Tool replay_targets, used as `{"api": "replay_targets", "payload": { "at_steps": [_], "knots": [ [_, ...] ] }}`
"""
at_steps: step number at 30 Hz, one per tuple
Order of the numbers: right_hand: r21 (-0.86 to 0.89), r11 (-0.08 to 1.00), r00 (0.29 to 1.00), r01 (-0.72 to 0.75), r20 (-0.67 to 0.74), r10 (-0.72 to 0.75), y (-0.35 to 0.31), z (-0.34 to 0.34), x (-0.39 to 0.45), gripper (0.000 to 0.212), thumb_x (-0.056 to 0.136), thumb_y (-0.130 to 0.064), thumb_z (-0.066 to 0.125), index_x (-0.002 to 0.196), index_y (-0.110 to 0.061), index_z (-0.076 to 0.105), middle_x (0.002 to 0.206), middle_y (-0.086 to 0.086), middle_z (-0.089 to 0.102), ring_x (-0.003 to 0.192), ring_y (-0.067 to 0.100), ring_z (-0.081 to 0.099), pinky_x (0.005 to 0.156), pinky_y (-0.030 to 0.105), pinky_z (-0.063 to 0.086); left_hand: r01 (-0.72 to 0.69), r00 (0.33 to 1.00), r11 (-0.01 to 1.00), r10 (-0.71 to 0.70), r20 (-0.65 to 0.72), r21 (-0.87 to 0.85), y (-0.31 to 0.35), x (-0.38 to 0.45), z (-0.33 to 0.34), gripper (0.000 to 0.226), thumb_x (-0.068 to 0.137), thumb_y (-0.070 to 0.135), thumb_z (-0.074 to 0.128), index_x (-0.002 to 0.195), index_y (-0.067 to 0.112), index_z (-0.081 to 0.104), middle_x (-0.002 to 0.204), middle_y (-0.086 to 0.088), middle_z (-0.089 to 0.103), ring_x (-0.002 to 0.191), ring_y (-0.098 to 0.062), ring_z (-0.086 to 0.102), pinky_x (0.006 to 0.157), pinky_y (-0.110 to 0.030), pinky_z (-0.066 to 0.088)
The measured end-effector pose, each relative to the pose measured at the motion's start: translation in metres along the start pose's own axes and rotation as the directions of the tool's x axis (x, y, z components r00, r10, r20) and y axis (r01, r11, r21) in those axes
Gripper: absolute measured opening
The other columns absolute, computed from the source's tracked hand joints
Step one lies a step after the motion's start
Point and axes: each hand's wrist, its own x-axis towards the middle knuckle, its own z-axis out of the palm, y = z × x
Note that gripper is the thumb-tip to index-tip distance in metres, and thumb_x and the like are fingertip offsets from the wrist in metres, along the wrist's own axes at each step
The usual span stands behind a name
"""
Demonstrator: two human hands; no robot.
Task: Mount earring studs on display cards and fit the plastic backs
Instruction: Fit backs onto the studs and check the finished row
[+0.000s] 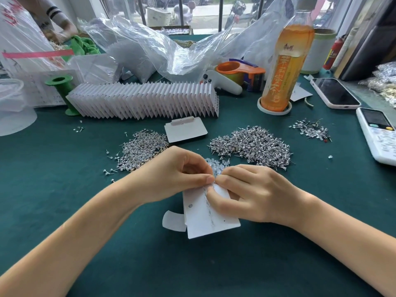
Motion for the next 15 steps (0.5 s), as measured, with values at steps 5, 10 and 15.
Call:
{"api": "replay_targets", "payload": {
  "at_steps": [5,10,15],
  "knots": [
    [-0.008,1.000,1.000,0.011,-0.012,-0.011,0.000,0.000,-0.001,0.025,0.078,0.011,0.064,0.093,-0.009,0.065,0.067,0.006,0.063,0.056,0.025,0.057,0.051,0.032,0.051,0.000,0.999,1.000,0.001,0.048,-0.008,0.003,0.001,-0.002,0.005,0.085,0.010,0.067,0.084,0.007,0.071,0.072,0.004,0.069,0.066,-0.002,0.057,0.064,-0.014,0.047],
    [-0.006,0.999,0.999,0.038,-0.037,-0.038,-0.001,0.001,0.000,0.026,0.081,0.011,0.059,0.097,-0.009,0.057,0.066,0.005,0.061,0.056,0.025,0.056,0.053,0.032,0.051,0.061,0.996,0.998,-0.059,0.074,-0.028,0.007,0.001,-0.008,0.005,0.081,0.012,0.073,0.083,0.007,0.073,0.074,0.000,0.071,0.066,-0.002,0.060,0.063,-0.012,0.045],
    [-0.004,0.999,0.998,0.048,-0.051,-0.048,0.000,0.000,0.001,0.024,0.081,0.010,0.058,0.095,-0.010,0.061,0.065,0.005,0.060,0.056,0.025,0.056,0.054,0.031,0.052,0.112,0.990,0.994,-0.110,0.084,-0.020,0.007,0.004,-0.010,0.005,0.078,0.014,0.076,0.079,0.010,0.074,0.074,-0.002,0.071,0.067,-0.006,0.060,0.066,-0.016,0.046]
  ]
}}
